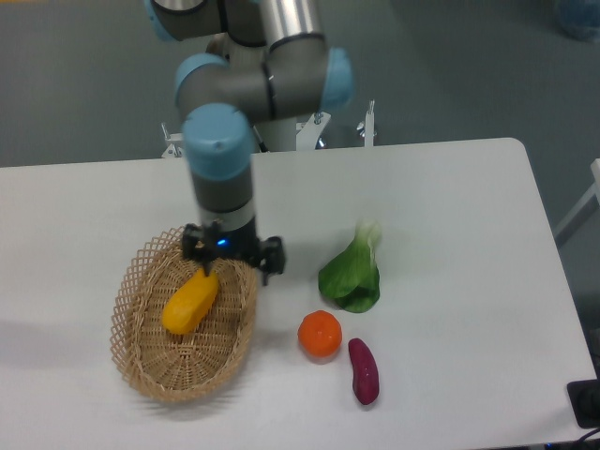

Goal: Pick up the mango from the basket
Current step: 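Move the gripper over the basket and lower it toward the yellow mango, then close the gripper around the yellow mango in the basket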

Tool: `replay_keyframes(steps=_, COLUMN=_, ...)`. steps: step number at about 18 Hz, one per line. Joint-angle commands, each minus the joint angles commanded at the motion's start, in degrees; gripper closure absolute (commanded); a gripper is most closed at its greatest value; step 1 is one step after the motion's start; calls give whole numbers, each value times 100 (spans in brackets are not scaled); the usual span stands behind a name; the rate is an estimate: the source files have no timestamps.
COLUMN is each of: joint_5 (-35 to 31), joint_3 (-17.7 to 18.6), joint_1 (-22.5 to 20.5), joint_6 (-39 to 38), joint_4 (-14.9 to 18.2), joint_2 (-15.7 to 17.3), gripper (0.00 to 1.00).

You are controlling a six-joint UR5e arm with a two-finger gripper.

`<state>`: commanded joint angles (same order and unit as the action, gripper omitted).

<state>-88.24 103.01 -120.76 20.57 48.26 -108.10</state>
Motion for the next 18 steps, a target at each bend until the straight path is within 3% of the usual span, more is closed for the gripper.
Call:
replay_keyframes(steps=8, joint_5=-17, joint_3=53, joint_1=342, joint_6=264, joint_4=-123, joint_2=-273, gripper=0)
replay_keyframes(steps=18, joint_5=-88, joint_3=150, joint_1=361, joint_6=571, joint_4=-352, joint_2=-563, gripper=0)
